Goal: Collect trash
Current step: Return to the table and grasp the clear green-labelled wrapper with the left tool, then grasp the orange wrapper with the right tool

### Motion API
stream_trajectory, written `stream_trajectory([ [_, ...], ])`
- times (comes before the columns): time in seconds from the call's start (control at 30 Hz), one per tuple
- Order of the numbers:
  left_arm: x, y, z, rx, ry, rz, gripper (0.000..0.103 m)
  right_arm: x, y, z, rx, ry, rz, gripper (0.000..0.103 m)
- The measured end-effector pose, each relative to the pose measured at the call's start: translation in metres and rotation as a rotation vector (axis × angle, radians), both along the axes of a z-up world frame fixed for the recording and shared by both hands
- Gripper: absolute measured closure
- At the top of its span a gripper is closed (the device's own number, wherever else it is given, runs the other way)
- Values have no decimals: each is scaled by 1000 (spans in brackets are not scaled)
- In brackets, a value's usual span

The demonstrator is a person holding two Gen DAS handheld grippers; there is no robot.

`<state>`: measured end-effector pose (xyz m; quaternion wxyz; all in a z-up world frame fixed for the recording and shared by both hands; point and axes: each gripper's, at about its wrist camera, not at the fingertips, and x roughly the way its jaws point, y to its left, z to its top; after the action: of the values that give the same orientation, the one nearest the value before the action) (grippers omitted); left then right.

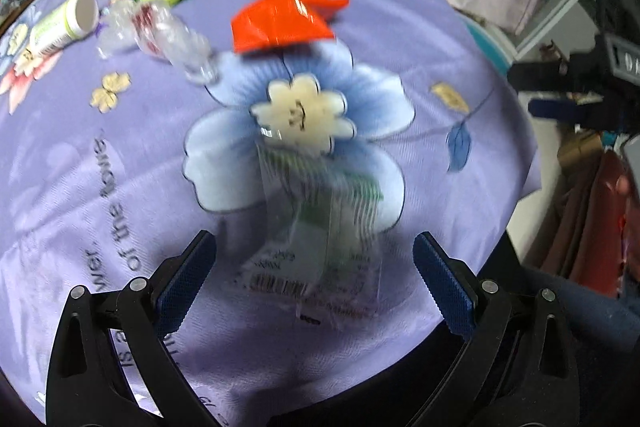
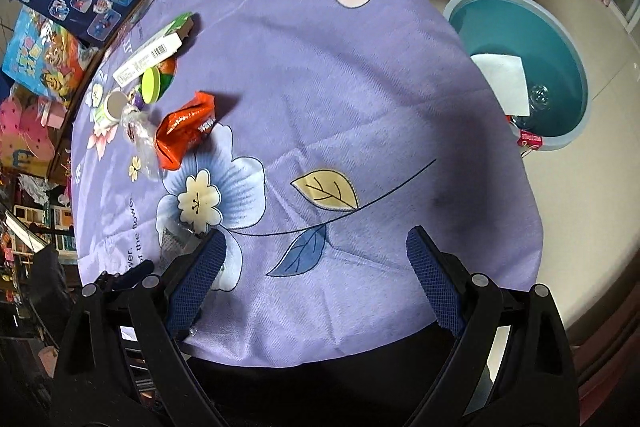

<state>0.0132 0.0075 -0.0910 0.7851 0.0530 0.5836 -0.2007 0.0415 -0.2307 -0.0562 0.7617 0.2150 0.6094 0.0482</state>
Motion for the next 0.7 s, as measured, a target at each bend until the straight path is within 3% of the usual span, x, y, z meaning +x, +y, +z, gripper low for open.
stream_trajectory([
  [0.13, 0, -1, -11, 22, 11, -18, 4, 2, 8, -5, -12, 16, 18, 15],
  [0.3, -3, -2, -12, 38, -57, -31, 5, 7, 19, -10, -31, 38, 40, 15],
  [0.33, -4, -1, -11, 38, -70, -32, 18, 8, 21, -10, -33, 40, 44, 15],
  [0.4, -5, 0, -9, 65, -108, -32, 30, 11, 26, -11, -40, 45, 54, 15],
  [0.7, 32, 60, 17, -49, -152, 136, 33, 43, 59, 0, -18, 23, 98, 15],
])
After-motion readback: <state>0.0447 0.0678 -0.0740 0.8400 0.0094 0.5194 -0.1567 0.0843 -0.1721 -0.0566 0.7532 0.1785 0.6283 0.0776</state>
